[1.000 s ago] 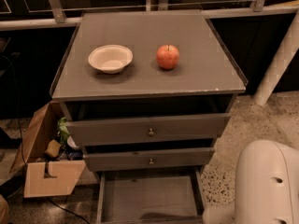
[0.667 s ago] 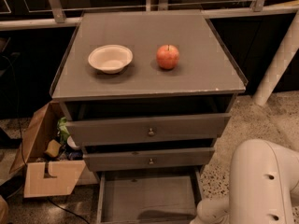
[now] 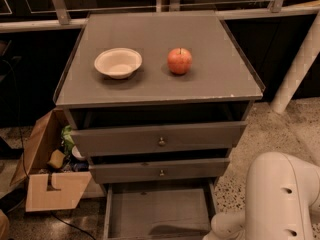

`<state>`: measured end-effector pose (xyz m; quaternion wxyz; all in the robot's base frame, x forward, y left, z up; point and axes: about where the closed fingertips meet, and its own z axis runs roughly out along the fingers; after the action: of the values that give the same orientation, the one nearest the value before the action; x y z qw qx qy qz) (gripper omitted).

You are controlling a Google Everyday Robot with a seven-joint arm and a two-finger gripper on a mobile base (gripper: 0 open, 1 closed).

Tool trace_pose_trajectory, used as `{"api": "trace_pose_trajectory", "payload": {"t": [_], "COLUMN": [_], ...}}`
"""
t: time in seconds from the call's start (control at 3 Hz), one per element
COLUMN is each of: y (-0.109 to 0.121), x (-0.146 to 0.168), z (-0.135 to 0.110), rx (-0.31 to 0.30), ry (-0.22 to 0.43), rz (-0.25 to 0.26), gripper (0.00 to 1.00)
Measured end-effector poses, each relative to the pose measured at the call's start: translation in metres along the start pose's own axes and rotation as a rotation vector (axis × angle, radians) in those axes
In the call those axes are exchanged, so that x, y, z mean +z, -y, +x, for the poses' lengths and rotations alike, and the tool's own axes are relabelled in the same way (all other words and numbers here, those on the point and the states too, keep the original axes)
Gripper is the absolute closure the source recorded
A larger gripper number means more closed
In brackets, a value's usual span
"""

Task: Close bottom drawer

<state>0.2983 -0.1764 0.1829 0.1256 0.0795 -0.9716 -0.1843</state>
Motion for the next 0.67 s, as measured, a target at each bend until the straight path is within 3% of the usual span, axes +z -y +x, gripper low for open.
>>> {"api": "trace_pose_trajectory", "payload": {"t": [0.67], "y": [0.023], "x": [0.012], "z": [-0.05], "rx": [0.09], "ry": [0.083], "rz": [0.022], "gripper": [1.0]}}
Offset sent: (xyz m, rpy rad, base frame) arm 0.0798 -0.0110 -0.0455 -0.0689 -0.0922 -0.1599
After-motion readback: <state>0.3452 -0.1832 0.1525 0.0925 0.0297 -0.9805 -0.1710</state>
